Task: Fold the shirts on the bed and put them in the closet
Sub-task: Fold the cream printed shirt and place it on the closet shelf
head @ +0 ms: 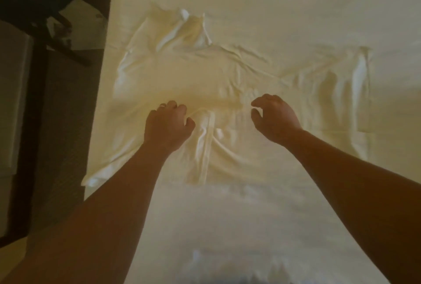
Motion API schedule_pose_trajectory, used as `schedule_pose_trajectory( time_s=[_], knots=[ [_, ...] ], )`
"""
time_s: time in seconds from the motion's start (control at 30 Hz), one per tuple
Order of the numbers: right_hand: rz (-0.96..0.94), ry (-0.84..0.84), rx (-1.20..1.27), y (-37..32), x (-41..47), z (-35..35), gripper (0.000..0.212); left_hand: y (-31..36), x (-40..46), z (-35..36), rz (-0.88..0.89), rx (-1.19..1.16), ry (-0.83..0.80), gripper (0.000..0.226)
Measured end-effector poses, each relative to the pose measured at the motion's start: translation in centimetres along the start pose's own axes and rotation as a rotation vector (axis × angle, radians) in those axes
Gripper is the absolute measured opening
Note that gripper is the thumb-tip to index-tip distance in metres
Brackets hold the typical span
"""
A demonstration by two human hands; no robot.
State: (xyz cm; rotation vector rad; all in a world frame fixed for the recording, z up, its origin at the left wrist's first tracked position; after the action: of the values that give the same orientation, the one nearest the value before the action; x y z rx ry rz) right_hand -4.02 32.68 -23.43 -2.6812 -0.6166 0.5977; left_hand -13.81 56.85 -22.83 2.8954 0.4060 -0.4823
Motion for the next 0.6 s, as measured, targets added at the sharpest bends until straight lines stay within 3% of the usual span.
schedule_pose_trajectory(
  time_s=[0.33, 0.47, 0.6],
  knots=[
    [0.319, 0.159, 0.049, 16.0, 6.6, -8.1, 0.033, 9.8, 12.8, -3.2, 0.012, -0.076, 0.009, 0.035],
    [0.356, 0.15, 0.026, 19.1, 8.9, -9.2, 0.037, 11.9, 16.8, -3.0, 0.066, 0.049, 0.068, 0.039],
    [0.316, 0.038, -0.098, 21.1, 10.3, -9.1, 0.064, 12.5, 19.4, -1.7, 0.146, 0.253, 0.078, 0.047]
  ],
)
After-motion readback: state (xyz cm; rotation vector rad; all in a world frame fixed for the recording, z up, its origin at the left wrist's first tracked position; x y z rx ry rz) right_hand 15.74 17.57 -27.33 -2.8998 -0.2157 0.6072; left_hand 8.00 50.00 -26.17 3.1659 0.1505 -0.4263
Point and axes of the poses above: each hand's wrist, its own x-axis towards the middle knuckle, its own z-axis out of the palm, y = z × x, the point moved 4 cm from there along x, towards the middle knuckle, and after that the axes turned 2 degrees about -y, right-handed, at the moved point
